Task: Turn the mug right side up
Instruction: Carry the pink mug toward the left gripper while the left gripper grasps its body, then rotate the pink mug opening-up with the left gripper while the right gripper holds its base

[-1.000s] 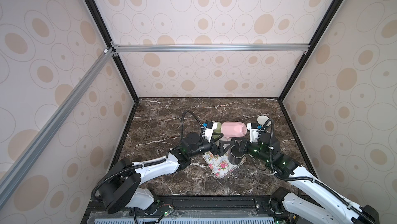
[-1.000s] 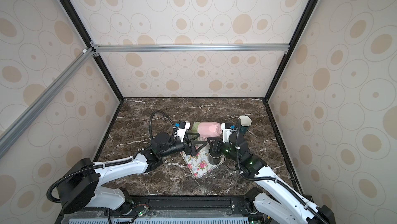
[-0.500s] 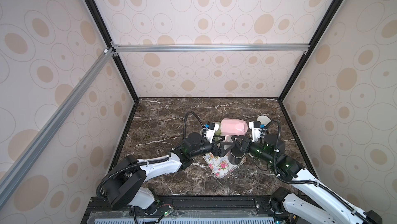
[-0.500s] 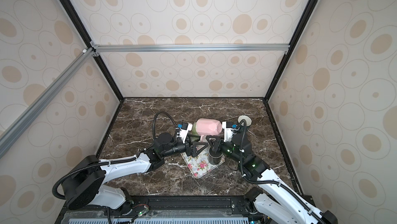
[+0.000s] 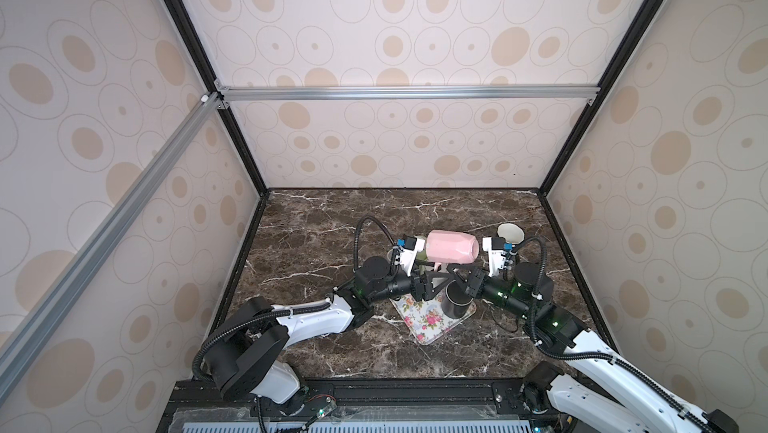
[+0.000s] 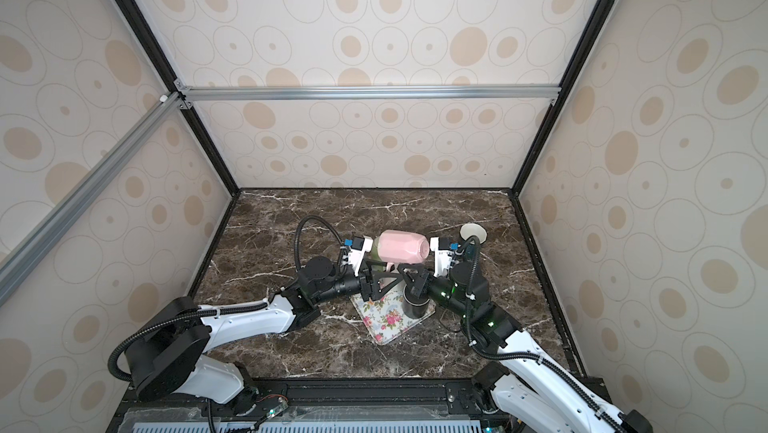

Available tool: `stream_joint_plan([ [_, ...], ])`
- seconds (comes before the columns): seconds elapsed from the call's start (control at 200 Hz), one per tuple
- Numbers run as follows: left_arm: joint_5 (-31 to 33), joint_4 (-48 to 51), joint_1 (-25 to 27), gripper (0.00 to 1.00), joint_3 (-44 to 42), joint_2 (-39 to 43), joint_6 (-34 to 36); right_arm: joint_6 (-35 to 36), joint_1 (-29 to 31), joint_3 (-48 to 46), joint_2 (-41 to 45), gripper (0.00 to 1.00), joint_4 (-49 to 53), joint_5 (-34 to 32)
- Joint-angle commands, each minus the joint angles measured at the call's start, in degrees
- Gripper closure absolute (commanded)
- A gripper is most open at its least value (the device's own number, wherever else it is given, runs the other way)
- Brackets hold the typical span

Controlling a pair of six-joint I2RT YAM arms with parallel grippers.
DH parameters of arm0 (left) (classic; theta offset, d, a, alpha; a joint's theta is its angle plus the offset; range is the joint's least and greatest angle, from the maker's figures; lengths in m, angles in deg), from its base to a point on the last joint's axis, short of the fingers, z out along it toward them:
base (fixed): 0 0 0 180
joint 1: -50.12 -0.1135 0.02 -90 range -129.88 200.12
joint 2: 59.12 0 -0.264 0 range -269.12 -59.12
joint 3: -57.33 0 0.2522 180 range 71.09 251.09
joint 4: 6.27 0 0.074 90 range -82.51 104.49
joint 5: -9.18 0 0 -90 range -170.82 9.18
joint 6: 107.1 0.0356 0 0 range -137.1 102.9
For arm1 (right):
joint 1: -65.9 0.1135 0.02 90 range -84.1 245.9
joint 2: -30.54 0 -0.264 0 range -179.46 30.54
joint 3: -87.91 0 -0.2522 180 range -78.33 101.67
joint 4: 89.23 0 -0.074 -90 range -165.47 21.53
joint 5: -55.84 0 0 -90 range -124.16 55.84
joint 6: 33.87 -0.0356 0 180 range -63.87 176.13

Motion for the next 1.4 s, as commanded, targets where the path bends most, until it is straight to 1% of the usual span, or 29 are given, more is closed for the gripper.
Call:
stream_joint_plan([
  [0.0, -0.52, -3.51, 0.38, 0.39, 2.18, 1.46, 0.3, -0.14, 0.02, -0.3, 1.28, 1.0, -6.36, 1.61],
  [0.07, -1.01, -4.06, 0.34, 0.45, 2.16, 1.36, 0.13, -0.07, -0.09, -0.67, 1.06, 1.0, -6.63, 1.76],
  [0.135, -1.16, -4.43, 0.38, 0.48, 2.15, 1.58, 0.08, 0.14, -0.08, -0.78, 0.73, 1.0, -6.72, 2.26],
  [0.21, -0.98, -4.12, 0.29, 0.53, 2.34, 1.76, 0.21, 1.52, -0.28, -0.81, 0.27, 1.0, -7.46, 5.11],
  [0.365, -0.8, -4.09, 0.25, 0.53, 2.63, 2.22, 0.41, 3.51, -0.34, 0.34, -1.34, 1.0, -5.82, 9.98],
  [0.515, -1.75, -6.73, -0.11, 0.55, 2.4, 2.06, -0.11, 2.7, -0.32, 0.05, -2.86, 1.0, -7.31, 12.93],
  [0.685, -2.12, -9.45, -0.41, 0.55, 2.52, 1.98, -1.14, 3.11, -0.36, -0.13, -2.77, 1.0, -6.76, 12.92],
  [0.93, -1.73, -10.99, -1.2, 0.63, 2.65, 1.66, -1.76, 2.7, -0.4, -0.41, -4.02, 1.0, -7.39, 13.65],
  [1.11, -2.55, -14.06, -1.9, 0.62, 1.76, 2.19, -1.33, 3.41, -0.34, -0.77, -4.64, 1.0, -7.0, 13.27],
  [1.225, -2.21, -14.37, -2.31, 0.62, 1.32, 2.68, -1.37, 3.81, -0.34, -0.57, -5.45, 1.0, -6.9, 13.68],
  [1.396, -3.22, -15.44, -2.57, 0.69, 1.19, 2.7, -1.45, 4.29, -0.32, -0.59, -6.74, 1.0, -6.42, 13.54],
])
